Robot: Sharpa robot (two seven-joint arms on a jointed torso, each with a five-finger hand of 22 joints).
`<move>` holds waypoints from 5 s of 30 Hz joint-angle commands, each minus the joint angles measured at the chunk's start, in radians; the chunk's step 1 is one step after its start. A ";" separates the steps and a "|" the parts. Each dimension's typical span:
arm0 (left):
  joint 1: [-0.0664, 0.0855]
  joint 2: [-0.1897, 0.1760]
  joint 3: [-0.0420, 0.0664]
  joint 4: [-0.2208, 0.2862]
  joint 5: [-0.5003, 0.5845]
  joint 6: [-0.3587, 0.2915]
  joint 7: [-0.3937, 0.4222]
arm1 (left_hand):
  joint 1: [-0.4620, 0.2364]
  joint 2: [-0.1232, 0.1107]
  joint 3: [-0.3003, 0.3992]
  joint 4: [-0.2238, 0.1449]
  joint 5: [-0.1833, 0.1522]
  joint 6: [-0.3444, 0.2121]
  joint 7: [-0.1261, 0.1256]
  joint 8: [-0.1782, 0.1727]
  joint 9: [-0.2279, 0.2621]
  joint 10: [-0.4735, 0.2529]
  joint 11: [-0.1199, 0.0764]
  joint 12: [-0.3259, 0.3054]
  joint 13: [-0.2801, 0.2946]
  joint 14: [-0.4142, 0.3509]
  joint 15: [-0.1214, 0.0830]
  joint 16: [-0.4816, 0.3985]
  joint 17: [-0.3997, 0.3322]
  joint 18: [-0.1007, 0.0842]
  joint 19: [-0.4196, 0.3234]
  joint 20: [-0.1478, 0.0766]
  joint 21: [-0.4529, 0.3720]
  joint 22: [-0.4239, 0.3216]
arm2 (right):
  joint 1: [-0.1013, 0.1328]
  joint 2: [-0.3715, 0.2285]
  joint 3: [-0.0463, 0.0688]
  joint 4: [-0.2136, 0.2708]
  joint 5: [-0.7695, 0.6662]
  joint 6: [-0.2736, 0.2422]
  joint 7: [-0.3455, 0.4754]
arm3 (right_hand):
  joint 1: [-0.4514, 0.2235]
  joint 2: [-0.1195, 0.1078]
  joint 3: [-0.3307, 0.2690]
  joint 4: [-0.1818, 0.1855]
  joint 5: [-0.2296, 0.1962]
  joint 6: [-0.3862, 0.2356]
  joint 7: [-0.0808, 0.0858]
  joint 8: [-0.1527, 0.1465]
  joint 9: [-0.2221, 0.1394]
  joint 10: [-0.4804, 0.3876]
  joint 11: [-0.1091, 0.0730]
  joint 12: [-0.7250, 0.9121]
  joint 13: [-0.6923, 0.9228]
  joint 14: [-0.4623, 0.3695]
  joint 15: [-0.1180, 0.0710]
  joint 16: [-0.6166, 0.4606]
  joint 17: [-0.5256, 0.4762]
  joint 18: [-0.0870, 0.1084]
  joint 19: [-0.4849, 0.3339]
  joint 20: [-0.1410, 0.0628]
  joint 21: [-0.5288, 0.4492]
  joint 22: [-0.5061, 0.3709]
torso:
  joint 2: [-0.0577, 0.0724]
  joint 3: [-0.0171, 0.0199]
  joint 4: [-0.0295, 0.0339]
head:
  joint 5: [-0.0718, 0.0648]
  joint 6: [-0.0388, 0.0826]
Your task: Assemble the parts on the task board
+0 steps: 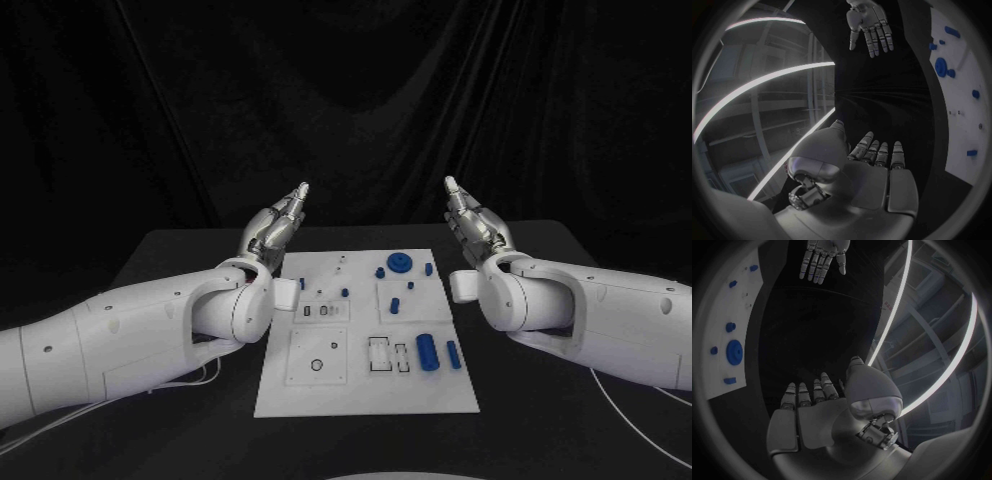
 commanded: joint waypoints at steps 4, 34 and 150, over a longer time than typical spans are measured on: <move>0.054 0.008 -0.044 -0.024 0.056 0.343 0.141 | 0.009 0.002 -0.016 0.024 0.014 0.010 -0.008 0.015 0.014 -0.001 -0.001 0.020 0.008 0.000 0.009 -0.010 -0.007 -0.010 -0.006 0.005 -0.012 -0.009 | 0.009 0.001 -0.006 -0.004 0.086 0.101 0.024 | 0.007 0.001 -0.019 -0.005 0.010 0.014 0.001 0.016 0.011 -0.004 -0.006 0.014 0.011 0.007 -0.175 -0.011 -0.014 -0.018 0.003 -0.024 -0.017 -0.002 | 0.001 0.0004 0.0001 | 0.000 -0.001; 0.109 -0.124 -0.097 0.013 -0.003 0.539 0.228 | 0.136 -0.012 -0.049 0.021 0.095 0.073 0.003 0.023 0.020 0.010 0.019 0.098 0.017 0.006 0.057 0.001 -0.001 0.042 0.026 0.116 0.014 0.009 | 0.117 -0.068 -0.006 -0.012 -0.214 0.127 -0.002 | 0.306 -0.110 0.056 -0.016 0.120 0.345 0.163 0.056 0.041 0.252 0.299 0.382 0.048 0.634 0.257 0.369 0.055 -0.050 0.639 0.312 0.309 0.139 | 0.009 -0.0029 0.0018 | -0.050 -0.130; 0.115 -0.218 -0.097 0.099 0.033 0.598 0.152 | 0.292 -0.014 -0.007 0.005 0.287 0.177 0.051 0.046 0.031 0.012 0.068 0.135 0.020 0.020 0.127 0.056 0.010 0.041 0.051 0.183 0.040 0.020 | 0.100 0.220 -0.006 -0.370 -2.000 0.397 -0.542 | 0.516 -0.340 0.532 -0.163 0.126 0.712 0.160 0.074 0.147 0.887 0.233 0.217 0.118 1.470 -0.030 1.185 0.946 -0.036 1.247 0.070 1.017 0.789 | 0.115 -0.0620 0.1019 | -0.067 -0.119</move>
